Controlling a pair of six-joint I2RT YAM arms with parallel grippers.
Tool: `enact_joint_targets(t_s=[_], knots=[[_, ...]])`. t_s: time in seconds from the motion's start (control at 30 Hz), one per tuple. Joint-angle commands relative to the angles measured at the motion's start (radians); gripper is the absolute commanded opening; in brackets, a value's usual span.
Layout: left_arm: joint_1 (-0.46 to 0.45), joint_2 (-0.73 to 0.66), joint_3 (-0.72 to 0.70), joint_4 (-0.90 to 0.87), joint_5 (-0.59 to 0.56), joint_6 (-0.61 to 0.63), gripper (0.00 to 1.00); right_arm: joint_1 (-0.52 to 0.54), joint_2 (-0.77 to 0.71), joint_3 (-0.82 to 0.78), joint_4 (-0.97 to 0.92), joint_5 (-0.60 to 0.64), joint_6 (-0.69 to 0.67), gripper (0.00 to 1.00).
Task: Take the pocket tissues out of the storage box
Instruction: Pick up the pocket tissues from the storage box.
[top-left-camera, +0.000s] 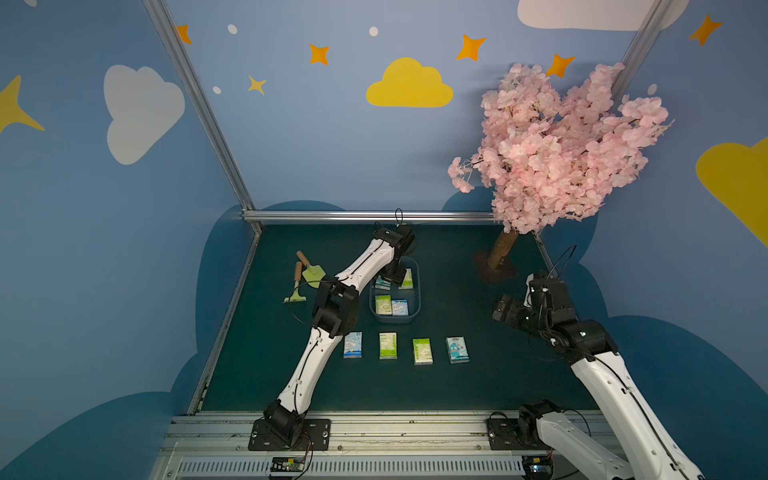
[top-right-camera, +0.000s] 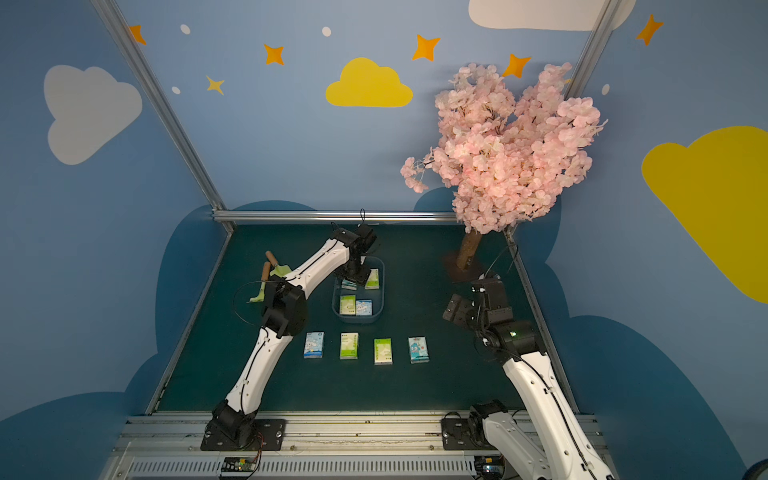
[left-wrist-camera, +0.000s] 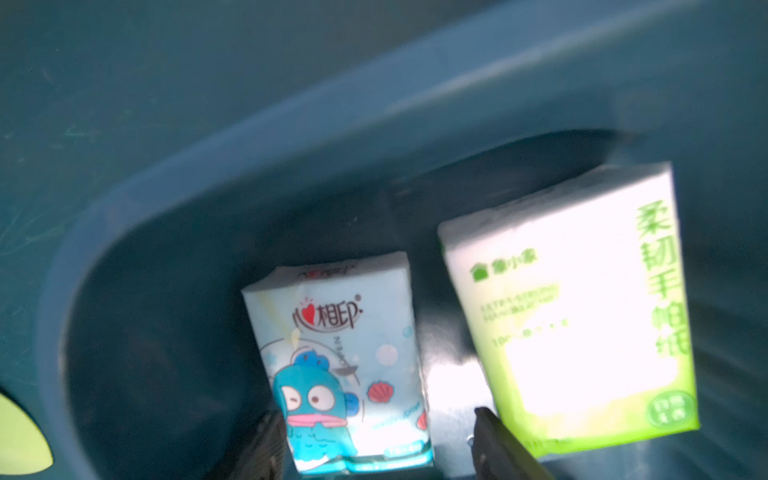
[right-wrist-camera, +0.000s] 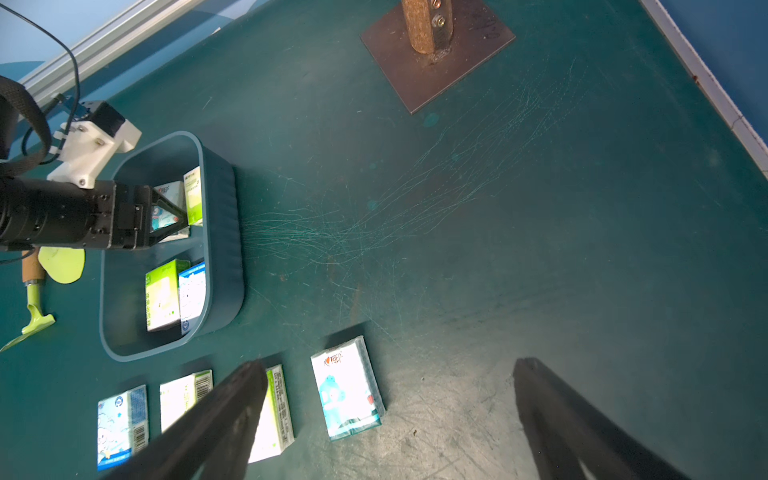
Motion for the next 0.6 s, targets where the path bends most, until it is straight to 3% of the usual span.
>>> enact_joint_targets(t_s=[0.0, 0.07, 0.2, 0.43, 0.57], knots=[[0.005, 0.044, 0.033, 0.001, 0.034, 0.013, 0.69, -0.007, 0.006, -0.007, 0.02, -0.012, -0.008, 0.98], [0.006, 0.05, 0.044, 0.001, 0.043, 0.015, 0.63, -0.008, 0.007, -0.007, 0.021, -0.015, -0.009, 0.98], [0.004, 0.055, 0.055, 0.001, 0.045, 0.012, 0.62, -0.011, 0.01, -0.008, 0.023, -0.021, -0.01, 0.98], [0.005, 0.048, 0.058, 0.002, -0.016, 0.009, 0.73, -0.015, 0.019, -0.011, 0.03, -0.034, -0.012, 0.98], [0.009, 0.06, 0.061, 0.004, -0.016, 0.013, 0.74, -0.017, 0.022, -0.017, 0.038, -0.038, -0.012, 0.98]])
